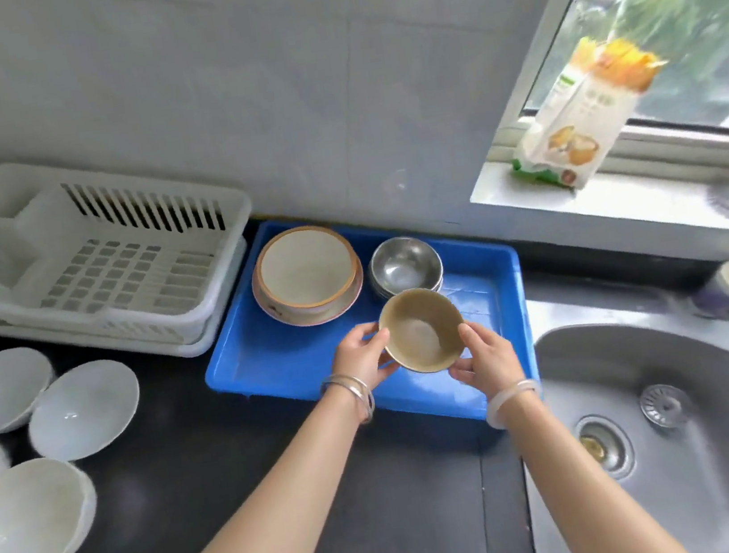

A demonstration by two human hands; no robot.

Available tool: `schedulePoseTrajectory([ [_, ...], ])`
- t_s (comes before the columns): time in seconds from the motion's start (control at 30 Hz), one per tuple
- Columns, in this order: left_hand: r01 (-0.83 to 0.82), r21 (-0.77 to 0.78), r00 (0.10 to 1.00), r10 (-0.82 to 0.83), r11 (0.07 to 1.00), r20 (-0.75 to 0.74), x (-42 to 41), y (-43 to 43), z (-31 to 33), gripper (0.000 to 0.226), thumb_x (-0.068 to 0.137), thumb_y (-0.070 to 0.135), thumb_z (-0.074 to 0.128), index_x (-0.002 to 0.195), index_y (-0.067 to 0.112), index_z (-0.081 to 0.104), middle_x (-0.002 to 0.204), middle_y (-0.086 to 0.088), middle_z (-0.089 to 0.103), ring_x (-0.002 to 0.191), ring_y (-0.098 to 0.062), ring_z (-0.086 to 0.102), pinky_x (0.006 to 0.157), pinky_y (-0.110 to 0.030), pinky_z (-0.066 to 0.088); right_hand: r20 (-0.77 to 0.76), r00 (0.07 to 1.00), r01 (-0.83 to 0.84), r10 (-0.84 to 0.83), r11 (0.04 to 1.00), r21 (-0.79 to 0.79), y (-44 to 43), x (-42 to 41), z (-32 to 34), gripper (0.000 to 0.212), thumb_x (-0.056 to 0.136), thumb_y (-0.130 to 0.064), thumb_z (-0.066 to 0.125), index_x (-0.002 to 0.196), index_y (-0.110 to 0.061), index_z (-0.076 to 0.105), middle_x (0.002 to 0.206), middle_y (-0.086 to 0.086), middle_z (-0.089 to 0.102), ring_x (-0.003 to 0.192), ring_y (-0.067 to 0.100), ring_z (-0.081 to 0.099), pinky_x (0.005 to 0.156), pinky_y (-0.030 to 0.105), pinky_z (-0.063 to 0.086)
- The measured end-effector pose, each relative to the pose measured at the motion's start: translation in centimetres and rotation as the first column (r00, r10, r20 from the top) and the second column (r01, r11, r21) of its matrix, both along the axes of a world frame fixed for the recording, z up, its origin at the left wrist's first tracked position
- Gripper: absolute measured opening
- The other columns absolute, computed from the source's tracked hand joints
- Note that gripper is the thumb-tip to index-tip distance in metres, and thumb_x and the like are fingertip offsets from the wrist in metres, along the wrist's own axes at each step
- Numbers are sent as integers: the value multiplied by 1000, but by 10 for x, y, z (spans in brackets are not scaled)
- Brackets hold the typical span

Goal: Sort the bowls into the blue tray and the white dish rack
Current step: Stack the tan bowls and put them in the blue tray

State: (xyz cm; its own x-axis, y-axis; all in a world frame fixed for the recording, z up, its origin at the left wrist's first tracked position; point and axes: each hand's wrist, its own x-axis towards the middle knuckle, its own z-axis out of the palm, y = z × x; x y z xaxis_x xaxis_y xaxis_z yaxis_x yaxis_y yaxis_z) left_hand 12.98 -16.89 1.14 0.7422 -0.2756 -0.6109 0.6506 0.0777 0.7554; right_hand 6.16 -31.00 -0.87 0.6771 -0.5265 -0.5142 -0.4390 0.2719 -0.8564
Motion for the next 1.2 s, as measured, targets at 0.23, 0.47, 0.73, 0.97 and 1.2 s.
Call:
schedulePoseTrajectory([
  [0.23, 56, -3, 992, -56, 998, -112, 3, -70, -27, 33, 91, -5, 46, 124, -8, 48, 108, -18, 51, 97, -30, 52, 90, -37, 46, -92, 976, 204, -196, 974, 96, -48, -1, -31, 25, 96, -5, 36, 109, -10, 56, 98, 12, 54, 77, 32, 60, 60, 30, 50],
  [0.47, 38, -30, 990, -42, 999, -137, 12, -100, -59, 31, 92, -5, 45, 122, -11, 48, 110, -19, 55, 98, -27, 55, 91, -35, 48, -133, 957, 266, -257, 962, 58, -60, 11, -56, 34, 93, 3, 35, 122, -4, 51, 109, 13, 57, 89, 31, 61, 62, 27, 51],
  [0.73, 51, -74, 991, -59, 996, -118, 21, -116, -85, 34, 93, -3, 44, 126, -4, 49, 125, -20, 55, 121, -31, 51, 103, -36, 42, -136, 935, 335, -328, 942, 32, -65, 23, -78, 31, 92, -1, 42, 121, 0, 53, 114, 17, 60, 95, 27, 61, 63, 21, 52],
  [0.97, 26, -91, 992, -38, 996, -124, 26, -139, -93, 17, 95, 5, 44, 107, 5, 57, 89, -7, 59, 92, -20, 53, 74, -21, 48, -33, 869, 485, -494, 836, 254, -74, 40, -85, 31, 95, 1, 39, 123, 5, 49, 121, 23, 57, 110, 36, 58, 90, 35, 48],
  [1.2, 7, -76, 996, -14, 997, -92, 33, -156, -99, 30, 95, 10, 46, 123, 5, 55, 109, -9, 60, 105, -21, 55, 91, -29, 43, -3, 847, 511, -531, 814, 276, -86, 59, -89, 17, 96, -5, 39, 103, -4, 55, 104, 16, 59, 96, 30, 61, 84, 32, 50],
])
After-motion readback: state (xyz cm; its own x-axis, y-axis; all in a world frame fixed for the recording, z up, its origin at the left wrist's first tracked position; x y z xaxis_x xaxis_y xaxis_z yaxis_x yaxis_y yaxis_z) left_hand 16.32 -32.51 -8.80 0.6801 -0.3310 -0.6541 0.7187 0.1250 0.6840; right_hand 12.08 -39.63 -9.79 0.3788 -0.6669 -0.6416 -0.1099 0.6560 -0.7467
